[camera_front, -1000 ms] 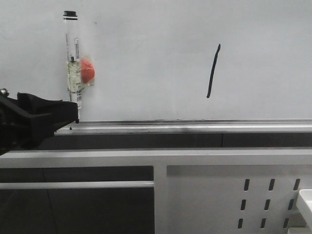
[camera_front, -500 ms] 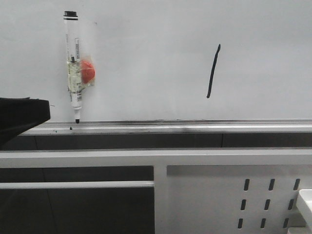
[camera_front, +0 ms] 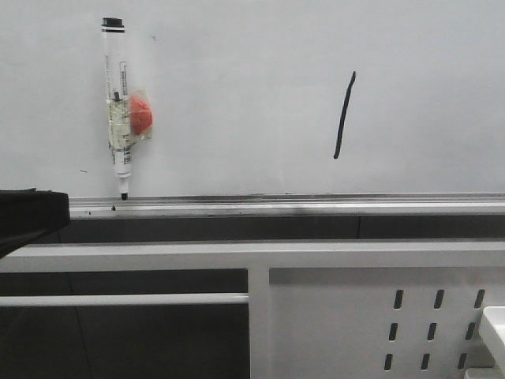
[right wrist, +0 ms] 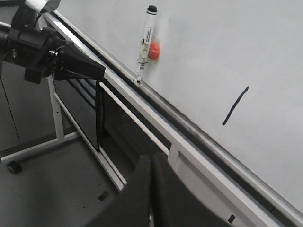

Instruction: Write number 1 on whiteboard

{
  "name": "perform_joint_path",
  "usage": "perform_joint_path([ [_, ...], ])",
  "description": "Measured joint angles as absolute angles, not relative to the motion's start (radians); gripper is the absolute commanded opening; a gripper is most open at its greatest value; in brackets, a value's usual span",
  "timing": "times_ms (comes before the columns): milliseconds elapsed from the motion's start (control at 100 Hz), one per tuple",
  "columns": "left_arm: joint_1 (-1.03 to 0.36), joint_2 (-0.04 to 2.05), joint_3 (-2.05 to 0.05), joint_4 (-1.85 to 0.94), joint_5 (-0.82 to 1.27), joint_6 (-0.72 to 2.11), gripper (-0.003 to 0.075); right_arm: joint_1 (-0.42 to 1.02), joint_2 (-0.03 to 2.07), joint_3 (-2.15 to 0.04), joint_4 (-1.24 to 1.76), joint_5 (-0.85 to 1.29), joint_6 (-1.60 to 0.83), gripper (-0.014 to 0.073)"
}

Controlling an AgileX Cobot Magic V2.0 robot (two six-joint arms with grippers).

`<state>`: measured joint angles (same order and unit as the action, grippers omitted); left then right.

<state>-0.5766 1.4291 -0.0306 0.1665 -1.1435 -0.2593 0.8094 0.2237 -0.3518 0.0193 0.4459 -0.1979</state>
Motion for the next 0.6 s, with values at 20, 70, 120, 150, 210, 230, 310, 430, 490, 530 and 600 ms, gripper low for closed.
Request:
perform_joint_path([
  [20,-0.577,1.429,-0.031,0.172,-1.144,-0.259,-0.002,0.809,0.209,-0.338,0.019,0.444,-0.198,-0.0069],
  [70,-0.577,1.429,-0.031,0.183,-1.144,-0.259,-0.002,0.809,0.181,-0.312,0.019,0.444,-0.198,-0.0069],
  [120,-0.577,1.429,-0.031,0.194,-1.144,-0.259,-0.002,0.809,0.162,-0.292,0.019,0.448,-0.198,-0.0069],
  [150,-0.577,1.429,-0.031,0.197,-1.144,-0.259,-0.002,0.809,0.153,-0.284,0.019,0.448,-0.198,-0.0069],
  [210,-0.577,1.429,-0.031,0.201,-1.144,-0.259,-0.002,0.809,0.149,-0.276,0.019,0.445,-0.198,-0.0069],
  [230,-0.577,1.429,-0.031,0.203,-1.144,-0.259,-0.002,0.809,0.149,-0.276,0.019,0.443,-0.198,-0.0069],
  [310,-0.577,1.429,-0.031,0.205,-1.144,-0.259,-0.002,0.809,0.149,-0.274,0.019,0.439,-0.198,-0.0069],
  [430,-0.577,1.429,-0.039,0.205,-1.144,-0.259,-0.002,0.809,0.149,-0.274,0.019,0.437,-0.198,-0.0069],
  [490,-0.577,1.429,-0.062,0.207,-1.141,-0.259,-0.002,0.809,0.149,-0.274,0.019,0.437,-0.198,-0.0069],
  [530,-0.577,1.429,-0.08,0.209,-1.141,-0.259,-0.002,0.809,0.149,-0.274,0.019,0.437,-0.198,-0.0069],
  [600,-0.577,1.427,-0.129,0.226,-1.137,-0.259,-0.002,0.809,0.149,-0.274,0.019,0.437,-0.198,-0.0069],
])
